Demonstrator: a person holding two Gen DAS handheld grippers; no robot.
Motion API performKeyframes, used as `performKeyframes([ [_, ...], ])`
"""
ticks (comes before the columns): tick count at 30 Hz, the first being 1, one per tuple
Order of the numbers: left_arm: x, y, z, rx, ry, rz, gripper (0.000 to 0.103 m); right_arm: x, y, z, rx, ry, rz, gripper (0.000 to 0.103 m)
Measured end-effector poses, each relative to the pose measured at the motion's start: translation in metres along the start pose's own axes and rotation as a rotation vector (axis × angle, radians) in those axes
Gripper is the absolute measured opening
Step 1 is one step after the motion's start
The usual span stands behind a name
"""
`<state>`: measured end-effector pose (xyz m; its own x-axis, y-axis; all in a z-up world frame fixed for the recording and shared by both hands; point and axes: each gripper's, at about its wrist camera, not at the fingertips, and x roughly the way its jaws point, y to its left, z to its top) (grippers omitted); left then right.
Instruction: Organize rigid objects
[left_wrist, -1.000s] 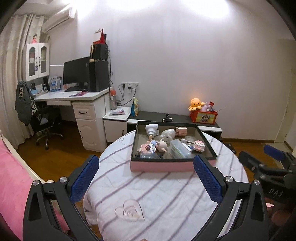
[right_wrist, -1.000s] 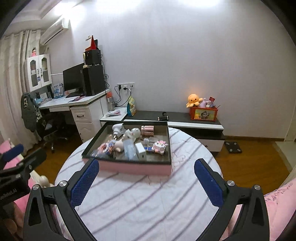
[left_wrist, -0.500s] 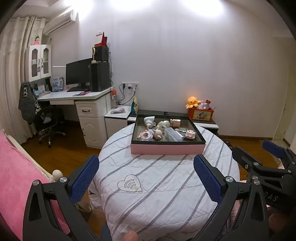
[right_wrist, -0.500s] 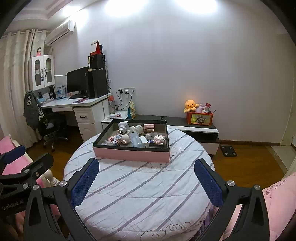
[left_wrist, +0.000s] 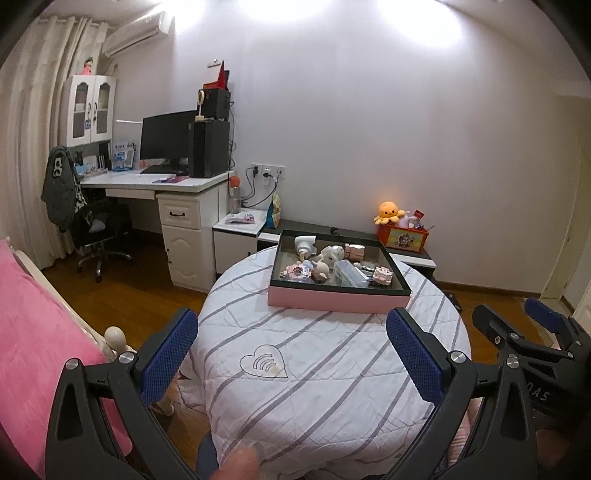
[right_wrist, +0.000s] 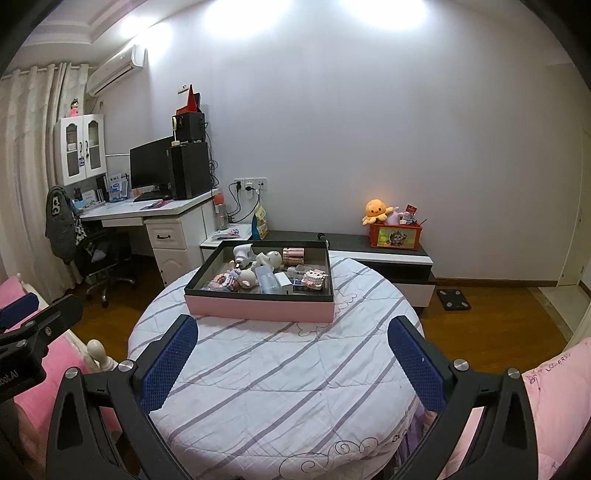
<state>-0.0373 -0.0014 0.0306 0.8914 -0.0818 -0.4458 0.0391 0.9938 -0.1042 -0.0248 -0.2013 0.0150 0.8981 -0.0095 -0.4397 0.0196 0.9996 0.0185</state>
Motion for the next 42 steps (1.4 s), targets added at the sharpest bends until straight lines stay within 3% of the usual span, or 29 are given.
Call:
performKeyframes([
  [8,0.0034,-0.0064,-0.0025,0.039,-0.004,0.030,0.103,0.0029,0.0002,-0.0027,-0.002,0.009,-0.001,0.103],
  [42,0.0070,-0.0086,0.0003,0.041,-0.006,-0.008,0.103,0.0087,0.0000,-0.0033,-0.001,0.021,-0.002,0.103],
])
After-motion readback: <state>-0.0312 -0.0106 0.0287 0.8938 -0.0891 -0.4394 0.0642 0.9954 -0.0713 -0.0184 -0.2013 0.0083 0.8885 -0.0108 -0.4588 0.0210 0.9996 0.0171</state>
